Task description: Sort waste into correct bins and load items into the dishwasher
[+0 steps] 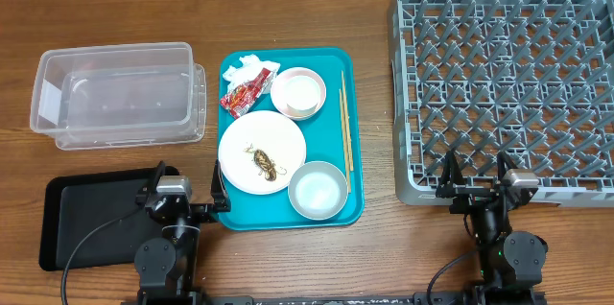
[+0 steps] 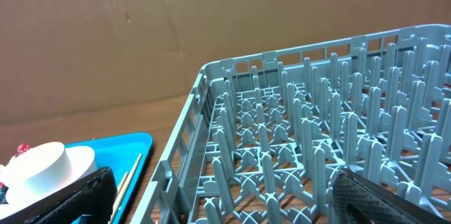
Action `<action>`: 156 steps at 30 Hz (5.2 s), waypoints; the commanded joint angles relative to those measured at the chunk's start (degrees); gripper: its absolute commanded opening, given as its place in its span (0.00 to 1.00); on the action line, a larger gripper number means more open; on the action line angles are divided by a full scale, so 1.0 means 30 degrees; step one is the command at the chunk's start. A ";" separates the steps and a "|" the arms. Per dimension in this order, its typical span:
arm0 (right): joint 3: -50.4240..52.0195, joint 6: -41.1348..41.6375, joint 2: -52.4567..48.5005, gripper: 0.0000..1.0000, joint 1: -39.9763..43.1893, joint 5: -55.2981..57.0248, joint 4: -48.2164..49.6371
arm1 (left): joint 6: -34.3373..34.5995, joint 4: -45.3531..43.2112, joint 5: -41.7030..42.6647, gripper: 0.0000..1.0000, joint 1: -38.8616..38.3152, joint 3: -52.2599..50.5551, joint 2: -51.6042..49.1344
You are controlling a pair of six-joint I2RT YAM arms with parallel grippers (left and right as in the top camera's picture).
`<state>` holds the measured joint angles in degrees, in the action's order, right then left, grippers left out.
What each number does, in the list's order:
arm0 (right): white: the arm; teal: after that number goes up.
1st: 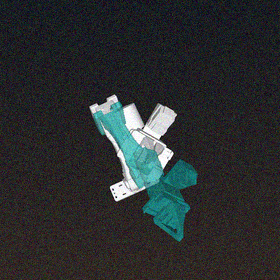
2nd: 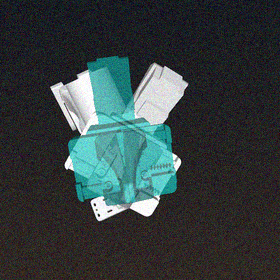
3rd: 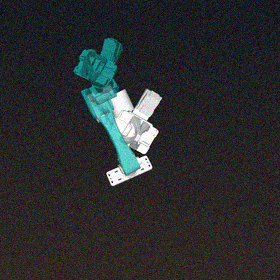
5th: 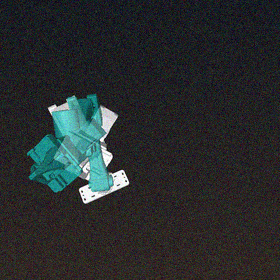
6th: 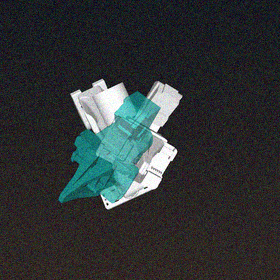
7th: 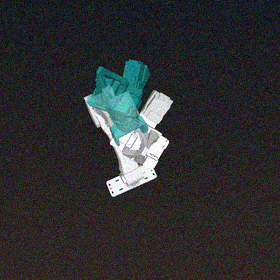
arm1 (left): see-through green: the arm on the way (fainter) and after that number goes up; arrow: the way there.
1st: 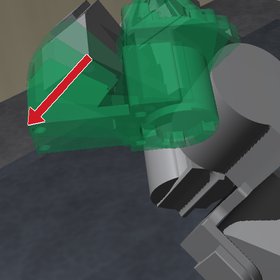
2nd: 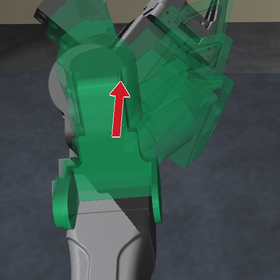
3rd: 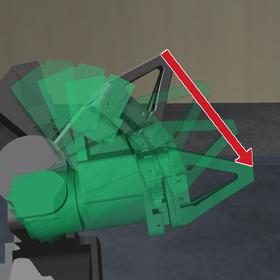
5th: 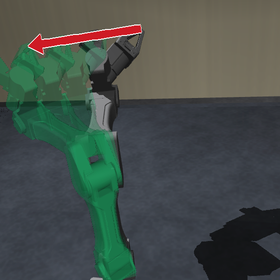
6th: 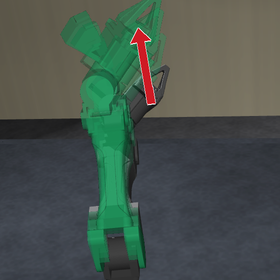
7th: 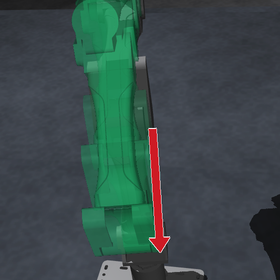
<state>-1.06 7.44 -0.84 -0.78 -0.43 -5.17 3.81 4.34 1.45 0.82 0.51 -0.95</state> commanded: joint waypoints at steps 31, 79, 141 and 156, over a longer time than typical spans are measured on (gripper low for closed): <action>0.0204 -0.0073 0.0226 1.00 0.0087 0.0197 0.0109 | 0.6397 -0.1377 0.7329 1.00 -0.0073 -0.0080 0.0248; 0.0204 -0.0073 0.0226 1.00 0.0087 0.0204 0.0117 | 0.0503 1.3850 1.2203 1.00 -0.0073 2.1748 -1.7311; 0.0204 -0.0073 0.0226 1.00 0.0087 0.0204 0.0117 | -0.5472 1.9606 -0.0102 0.64 -0.4401 3.8381 -4.2708; 0.0204 -0.0073 0.0226 1.00 0.0087 0.0204 0.0109 | -0.4656 1.8753 0.0044 0.45 -0.4561 3.8286 -4.2745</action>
<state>-1.06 7.46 -0.84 -0.78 -0.40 -5.17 -11.07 60.95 1.26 -12.69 114.61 -128.07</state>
